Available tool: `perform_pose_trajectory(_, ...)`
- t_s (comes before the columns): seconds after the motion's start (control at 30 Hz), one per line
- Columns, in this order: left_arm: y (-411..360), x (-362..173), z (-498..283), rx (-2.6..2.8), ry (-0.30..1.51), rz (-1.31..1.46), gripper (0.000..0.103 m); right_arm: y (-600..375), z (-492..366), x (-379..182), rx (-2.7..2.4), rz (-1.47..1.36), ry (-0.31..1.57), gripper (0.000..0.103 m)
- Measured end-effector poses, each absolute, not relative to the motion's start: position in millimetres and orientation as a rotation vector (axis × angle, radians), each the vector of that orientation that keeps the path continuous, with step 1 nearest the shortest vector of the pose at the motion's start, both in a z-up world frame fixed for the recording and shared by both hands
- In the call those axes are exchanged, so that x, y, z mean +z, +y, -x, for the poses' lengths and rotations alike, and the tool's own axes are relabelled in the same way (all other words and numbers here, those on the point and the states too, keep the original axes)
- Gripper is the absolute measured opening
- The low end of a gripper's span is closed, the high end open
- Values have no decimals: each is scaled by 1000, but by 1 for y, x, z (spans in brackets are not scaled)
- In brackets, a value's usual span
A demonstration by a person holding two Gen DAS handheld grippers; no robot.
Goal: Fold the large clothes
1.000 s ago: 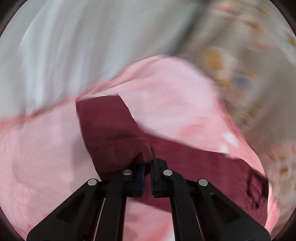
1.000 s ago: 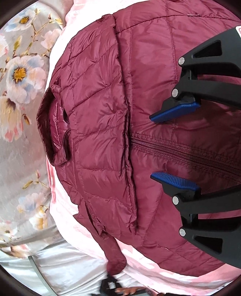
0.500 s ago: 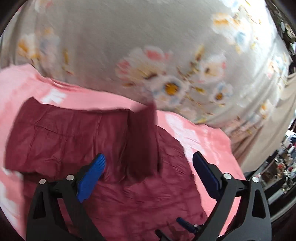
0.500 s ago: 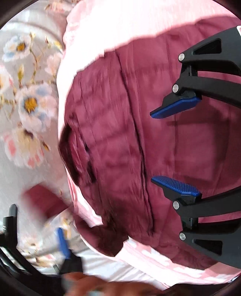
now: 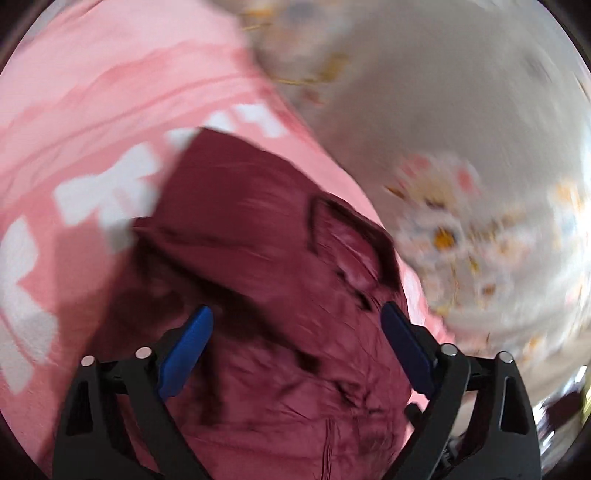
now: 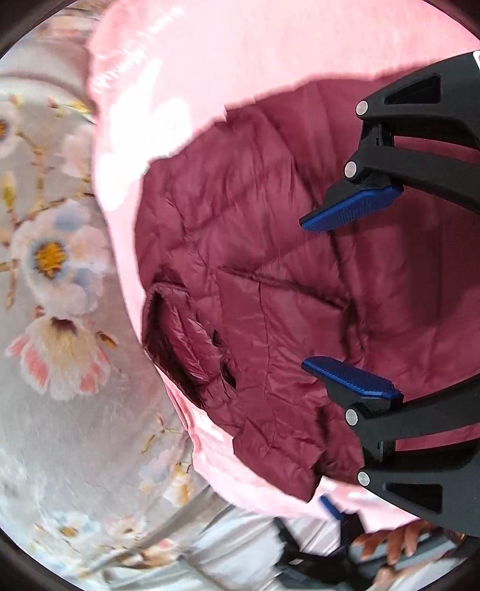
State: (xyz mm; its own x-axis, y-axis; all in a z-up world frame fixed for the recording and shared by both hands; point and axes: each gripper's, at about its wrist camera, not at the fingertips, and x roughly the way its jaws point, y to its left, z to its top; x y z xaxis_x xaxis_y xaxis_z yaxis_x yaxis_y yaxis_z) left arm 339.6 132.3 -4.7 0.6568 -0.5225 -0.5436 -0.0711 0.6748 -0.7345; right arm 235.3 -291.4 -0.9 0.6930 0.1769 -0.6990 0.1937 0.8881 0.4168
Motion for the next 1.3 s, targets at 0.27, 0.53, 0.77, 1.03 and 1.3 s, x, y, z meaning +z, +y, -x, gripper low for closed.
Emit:
perform_pose_trajectory(0.27,177,-36,-361,-197,836,969,85,-263,-283,-23,-13,-396,920,51)
perform_pose_trajectory(0.53,173,-69,-391,-112,932,976,50,-279,-280,47,-30,-326,727,2)
perform_pose_trajectory(0.77,153,-63,-387,-31,921,755,30,-313,-274,55,-155,-206,722,2)
perform_pose_trajectory(1.03,140,-60,-382,48,892,530,6,-320,-274,-22,-137,-269,869,2)
perform_pose_trajectory(1.3,131,-60,-380,98,875,417,2,-314,-280,-44,-129,-241,921,2)
